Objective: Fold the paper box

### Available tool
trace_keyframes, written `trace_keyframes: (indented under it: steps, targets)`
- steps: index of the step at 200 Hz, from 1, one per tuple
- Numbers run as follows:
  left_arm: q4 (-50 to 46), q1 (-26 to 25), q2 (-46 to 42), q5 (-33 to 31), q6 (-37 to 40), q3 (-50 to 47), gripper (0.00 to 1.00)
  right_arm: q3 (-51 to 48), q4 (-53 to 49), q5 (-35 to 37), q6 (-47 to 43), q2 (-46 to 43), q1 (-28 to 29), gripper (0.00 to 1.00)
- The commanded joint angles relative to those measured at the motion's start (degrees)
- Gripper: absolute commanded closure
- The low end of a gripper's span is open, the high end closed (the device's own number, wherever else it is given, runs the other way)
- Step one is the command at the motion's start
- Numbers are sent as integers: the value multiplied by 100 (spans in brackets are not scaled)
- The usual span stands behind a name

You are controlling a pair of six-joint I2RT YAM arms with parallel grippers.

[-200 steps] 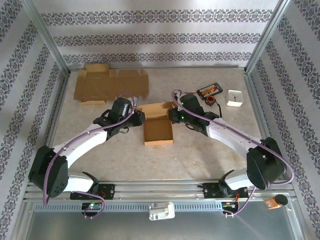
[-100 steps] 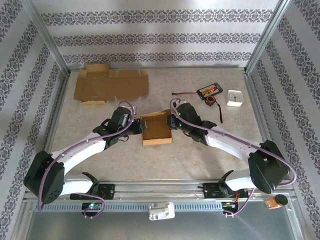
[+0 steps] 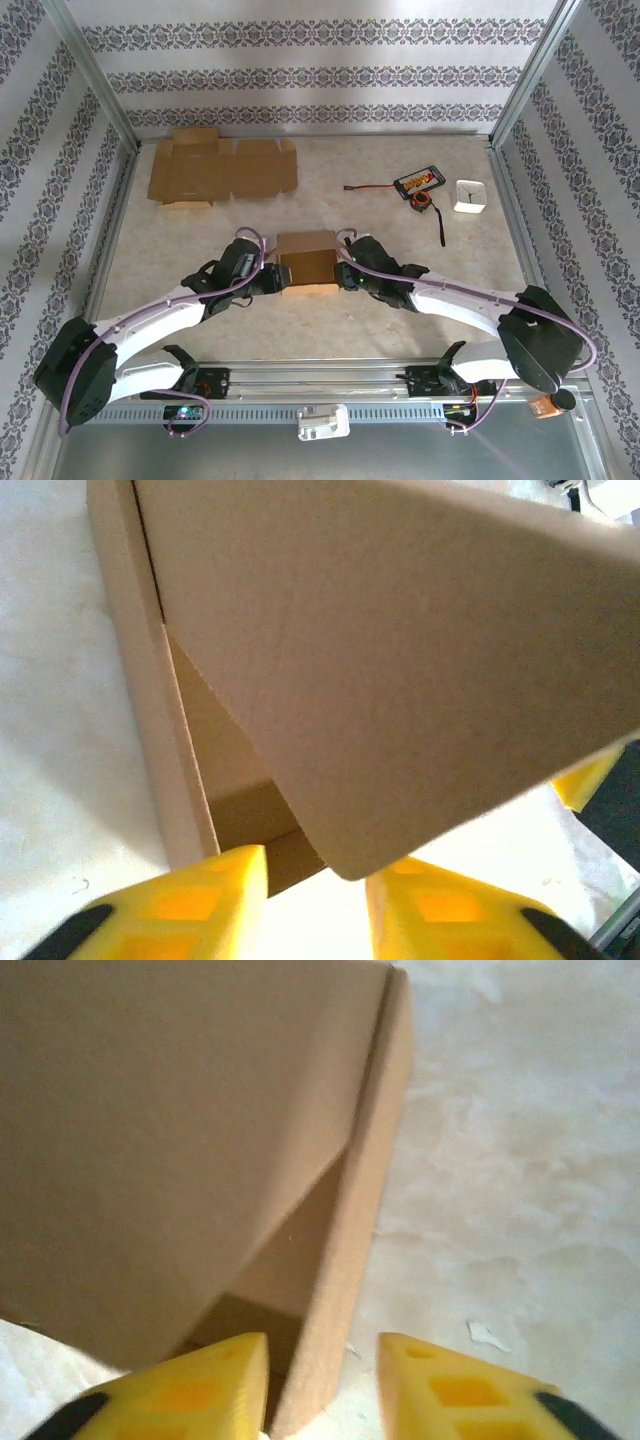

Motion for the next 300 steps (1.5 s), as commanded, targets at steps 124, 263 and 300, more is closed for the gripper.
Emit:
trace_keyframes:
  steps: [124,263,300]
  targets:
    - [-1756,-734,-2710,-1076,-548,524,56,415,-1690,-49,35,-3442,-60,22]
    - [-449,1839,-121,1571,-1537,1372,55,4066,-3645,-3862,231,1168,-2231,35]
    - [721,1827,462,2190,-1725,1053,43,3818,-3182,-4080,429,1589,-1882,42]
